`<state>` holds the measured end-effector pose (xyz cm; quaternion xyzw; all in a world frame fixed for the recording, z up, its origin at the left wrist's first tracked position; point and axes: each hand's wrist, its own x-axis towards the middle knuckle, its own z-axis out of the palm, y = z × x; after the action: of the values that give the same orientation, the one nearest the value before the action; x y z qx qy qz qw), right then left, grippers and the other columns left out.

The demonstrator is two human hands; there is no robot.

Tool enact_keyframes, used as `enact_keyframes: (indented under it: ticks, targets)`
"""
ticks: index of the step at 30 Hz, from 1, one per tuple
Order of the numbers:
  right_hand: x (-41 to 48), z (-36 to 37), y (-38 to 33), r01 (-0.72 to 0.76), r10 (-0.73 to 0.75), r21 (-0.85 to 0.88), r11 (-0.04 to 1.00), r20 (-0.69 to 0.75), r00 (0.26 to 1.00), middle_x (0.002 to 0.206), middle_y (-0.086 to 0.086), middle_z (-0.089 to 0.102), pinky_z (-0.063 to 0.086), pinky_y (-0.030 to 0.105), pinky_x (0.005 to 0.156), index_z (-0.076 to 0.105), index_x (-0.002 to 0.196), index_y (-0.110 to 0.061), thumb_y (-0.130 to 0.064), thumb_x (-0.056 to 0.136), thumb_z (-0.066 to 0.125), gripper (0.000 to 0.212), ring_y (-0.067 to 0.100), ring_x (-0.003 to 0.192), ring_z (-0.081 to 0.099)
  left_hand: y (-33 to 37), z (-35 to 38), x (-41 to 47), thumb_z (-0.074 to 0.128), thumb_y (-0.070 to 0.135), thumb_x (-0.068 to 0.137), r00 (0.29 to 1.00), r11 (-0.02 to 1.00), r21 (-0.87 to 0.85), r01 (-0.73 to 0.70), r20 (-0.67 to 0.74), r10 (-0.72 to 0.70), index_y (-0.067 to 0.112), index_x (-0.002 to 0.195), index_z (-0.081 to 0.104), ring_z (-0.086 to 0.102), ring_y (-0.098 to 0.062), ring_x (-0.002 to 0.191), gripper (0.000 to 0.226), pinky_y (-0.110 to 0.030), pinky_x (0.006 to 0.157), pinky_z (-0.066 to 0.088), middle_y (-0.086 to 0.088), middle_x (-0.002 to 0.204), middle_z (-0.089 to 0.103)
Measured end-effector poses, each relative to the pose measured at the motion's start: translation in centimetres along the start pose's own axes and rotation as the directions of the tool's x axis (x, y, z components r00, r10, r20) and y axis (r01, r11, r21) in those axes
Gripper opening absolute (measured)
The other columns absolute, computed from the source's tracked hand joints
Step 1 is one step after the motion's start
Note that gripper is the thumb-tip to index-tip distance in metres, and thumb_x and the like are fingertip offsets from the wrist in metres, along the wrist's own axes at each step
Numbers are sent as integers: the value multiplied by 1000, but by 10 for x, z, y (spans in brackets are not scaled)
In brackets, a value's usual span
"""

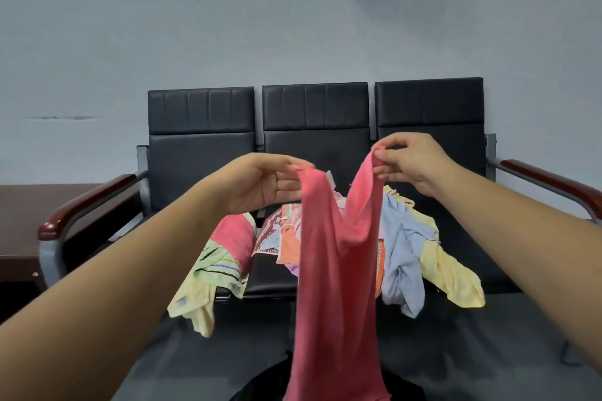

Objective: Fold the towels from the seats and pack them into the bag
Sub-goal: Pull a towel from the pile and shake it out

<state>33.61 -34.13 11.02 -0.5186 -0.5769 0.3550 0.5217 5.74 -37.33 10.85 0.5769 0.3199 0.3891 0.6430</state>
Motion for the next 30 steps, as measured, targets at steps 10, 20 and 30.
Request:
enact_keyframes:
  ticks: [10,20,30]
  targets:
    - [-27,27,-22,126,-108,-61,990,245,964,96,34,70,63,31,77,68,85,9,18,87,59,13,31,81,74,1,17,16,69,35,94,971,655,744,-130,-38,237,20,93,75,58,-15,82,16,-38,87,53,-4,84,65]
    - [-38,43,-27,296,-187,-279,913,358,915,89,13,77,61,28,81,80,92,-6,-21,86,81,16,23,85,75,4,27,15,71,50,87,940,644,751,-142,-102,325,9,81,71,42,-17,69,41,-34,69,34,-3,70,53]
    - [-36,41,-31,164,-151,-21,986,282,947,82,15,69,61,35,84,65,78,2,4,88,71,12,26,81,68,-4,11,10,83,47,72,998,628,776,-60,40,46,15,99,78,66,-22,91,42,-51,98,49,-15,102,75]
